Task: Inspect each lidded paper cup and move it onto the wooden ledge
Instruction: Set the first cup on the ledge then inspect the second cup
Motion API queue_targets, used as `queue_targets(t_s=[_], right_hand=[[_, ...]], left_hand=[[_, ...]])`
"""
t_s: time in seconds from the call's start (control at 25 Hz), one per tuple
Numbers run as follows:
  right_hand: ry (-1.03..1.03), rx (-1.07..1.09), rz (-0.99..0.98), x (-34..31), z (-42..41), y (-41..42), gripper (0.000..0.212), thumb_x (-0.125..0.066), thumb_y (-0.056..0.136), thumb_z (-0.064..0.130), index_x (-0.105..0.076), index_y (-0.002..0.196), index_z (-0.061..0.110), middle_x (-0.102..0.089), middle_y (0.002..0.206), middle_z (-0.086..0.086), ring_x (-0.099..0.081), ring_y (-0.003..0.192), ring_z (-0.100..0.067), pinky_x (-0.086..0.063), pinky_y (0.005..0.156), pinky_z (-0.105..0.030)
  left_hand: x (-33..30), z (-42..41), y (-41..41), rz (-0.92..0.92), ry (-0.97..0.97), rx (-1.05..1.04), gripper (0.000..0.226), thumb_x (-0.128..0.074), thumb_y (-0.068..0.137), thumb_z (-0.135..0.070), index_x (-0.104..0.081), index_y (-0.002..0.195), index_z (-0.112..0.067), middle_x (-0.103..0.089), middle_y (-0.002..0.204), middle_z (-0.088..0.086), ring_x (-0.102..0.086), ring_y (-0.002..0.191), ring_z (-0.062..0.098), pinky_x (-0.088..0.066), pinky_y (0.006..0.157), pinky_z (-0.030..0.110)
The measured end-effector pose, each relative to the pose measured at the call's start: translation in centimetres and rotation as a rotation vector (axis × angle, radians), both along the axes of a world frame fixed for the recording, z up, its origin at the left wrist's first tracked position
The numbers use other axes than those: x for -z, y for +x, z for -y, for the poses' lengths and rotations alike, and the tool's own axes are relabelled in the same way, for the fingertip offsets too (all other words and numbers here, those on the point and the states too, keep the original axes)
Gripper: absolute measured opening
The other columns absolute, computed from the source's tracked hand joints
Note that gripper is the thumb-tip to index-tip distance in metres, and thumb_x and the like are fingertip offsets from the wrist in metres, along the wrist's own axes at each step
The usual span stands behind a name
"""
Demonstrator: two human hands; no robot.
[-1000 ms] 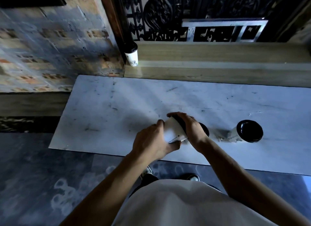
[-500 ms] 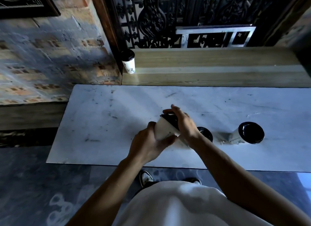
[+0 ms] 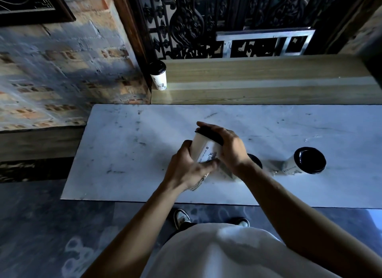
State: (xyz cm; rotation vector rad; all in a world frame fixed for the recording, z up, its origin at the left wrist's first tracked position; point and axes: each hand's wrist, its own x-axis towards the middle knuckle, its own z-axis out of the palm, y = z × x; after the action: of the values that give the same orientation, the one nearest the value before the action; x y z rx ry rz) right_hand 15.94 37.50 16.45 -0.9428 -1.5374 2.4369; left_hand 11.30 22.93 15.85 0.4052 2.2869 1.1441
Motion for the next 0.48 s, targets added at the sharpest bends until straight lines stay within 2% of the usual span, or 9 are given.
queue_targets(t_s=[0.12,0.2,0.28,0.32,0.4,0.48], right_hand=[[0.079,0.050,0.014,-0.2,0.4,0.2,0.038,-0.045,0.098,0.017,-0.079,0.115,0.014,-0.080,0.115,-0.007,-0.074,0.105,-0.016,-0.055,0.090,-0.033],[0.028,0.042,0.028,-0.1,0.1,0.0,0.038,-0.051,0.095,0.034,-0.078,0.116,0.018,-0.078,0.120,-0.009,-0.071,0.116,-0.027,-0.055,0.103,-0.046],[-0.114,0.120,0.025,0.0,-0.2,0.0,0.044,-0.057,0.089,0.046,-0.074,0.118,0.018,-0.074,0.127,-0.014,-0.065,0.124,-0.038,-0.049,0.109,-0.052],[-0.188,0.178,0.020,0.2,-0.3,0.0,0.046,-0.058,0.090,0.047,-0.072,0.119,0.014,-0.072,0.125,-0.017,-0.066,0.122,-0.041,-0.049,0.108,-0.053],[-0.278,0.177,0.004,0.7,0.1,0.8,0.043,-0.049,0.098,0.045,-0.068,0.114,0.010,-0.070,0.105,-0.016,-0.070,0.097,-0.033,-0.055,0.090,-0.043],[-0.297,0.066,0.044,1.4,0.9,1.8,0.038,-0.039,0.098,0.038,-0.065,0.101,0.011,-0.065,0.083,-0.012,-0.059,0.075,-0.025,-0.047,0.073,-0.036]], left_hand=[[0.3,-0.4,0.2,0.058,0.027,0.013,0.059,-0.082,0.058,-0.060,-0.060,0.104,-0.030,-0.074,0.093,-0.007,-0.072,0.085,0.013,-0.061,0.071,0.040],[0.2,-0.5,0.4,0.113,0.056,0.000,0.061,-0.073,0.061,-0.071,-0.063,0.102,-0.027,-0.075,0.093,-0.005,-0.072,0.085,0.015,-0.061,0.072,0.041],[0.1,-0.6,0.5,0.152,0.073,-0.052,0.070,-0.054,0.068,-0.085,-0.064,0.099,-0.023,-0.073,0.089,-0.005,-0.070,0.082,0.016,-0.056,0.069,0.036],[0.0,-0.6,0.6,0.162,0.094,-0.082,0.074,-0.043,0.073,-0.088,-0.064,0.099,-0.021,-0.072,0.089,-0.005,-0.069,0.081,0.016,-0.053,0.068,0.034],[0.2,-0.6,0.8,0.219,0.153,-0.176,0.078,-0.030,0.079,-0.086,-0.065,0.107,-0.022,-0.073,0.101,-0.002,-0.070,0.091,0.015,-0.057,0.078,0.037],[0.5,-0.6,0.9,0.297,0.194,-0.280,0.075,-0.028,0.081,-0.081,-0.064,0.117,-0.025,-0.071,0.113,0.000,-0.068,0.104,0.016,-0.057,0.093,0.043]])
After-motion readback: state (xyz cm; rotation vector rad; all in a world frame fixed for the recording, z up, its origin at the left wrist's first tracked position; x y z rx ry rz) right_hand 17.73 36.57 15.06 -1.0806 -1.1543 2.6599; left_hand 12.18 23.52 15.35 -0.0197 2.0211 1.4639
